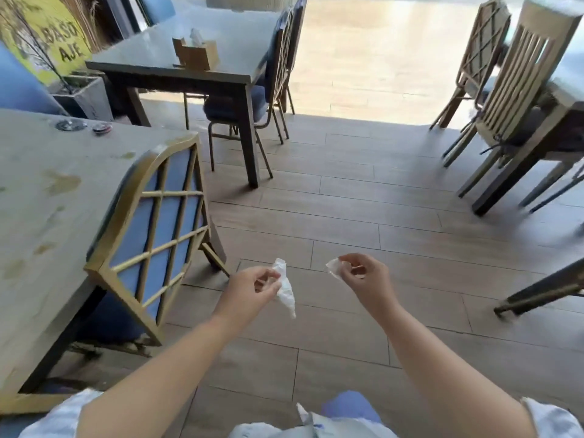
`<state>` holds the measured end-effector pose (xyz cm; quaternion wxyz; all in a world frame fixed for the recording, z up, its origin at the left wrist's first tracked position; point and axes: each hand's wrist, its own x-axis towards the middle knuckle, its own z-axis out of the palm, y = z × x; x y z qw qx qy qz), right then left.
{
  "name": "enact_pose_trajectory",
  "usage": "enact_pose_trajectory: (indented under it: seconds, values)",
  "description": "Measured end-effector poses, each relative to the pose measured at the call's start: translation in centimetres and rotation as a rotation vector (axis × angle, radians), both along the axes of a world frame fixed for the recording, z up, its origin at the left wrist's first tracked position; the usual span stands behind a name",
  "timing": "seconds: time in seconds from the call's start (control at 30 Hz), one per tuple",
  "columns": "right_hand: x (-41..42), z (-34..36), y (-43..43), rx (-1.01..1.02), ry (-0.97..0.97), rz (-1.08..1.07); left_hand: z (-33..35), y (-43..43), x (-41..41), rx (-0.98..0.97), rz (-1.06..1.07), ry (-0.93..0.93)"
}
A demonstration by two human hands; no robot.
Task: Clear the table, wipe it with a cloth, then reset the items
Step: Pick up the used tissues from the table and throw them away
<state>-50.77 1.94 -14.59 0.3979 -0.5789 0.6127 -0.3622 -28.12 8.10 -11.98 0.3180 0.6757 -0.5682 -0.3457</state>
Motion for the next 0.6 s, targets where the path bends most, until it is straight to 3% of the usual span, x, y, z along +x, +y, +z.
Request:
enact_pose_trajectory:
  seconds: [0.33, 0.6]
  values:
    - [1.1, 0.5, -27.7, -0.002, 0.126, 0.291, -0.9, -22.7, -0.3, 0.005, 0.297, 0.007]
    - [7.7, 1.3, -46.2, -0.016, 0.17, 0.528, -1.3, -36.6, 2.4, 0.013, 0.523, 0.071]
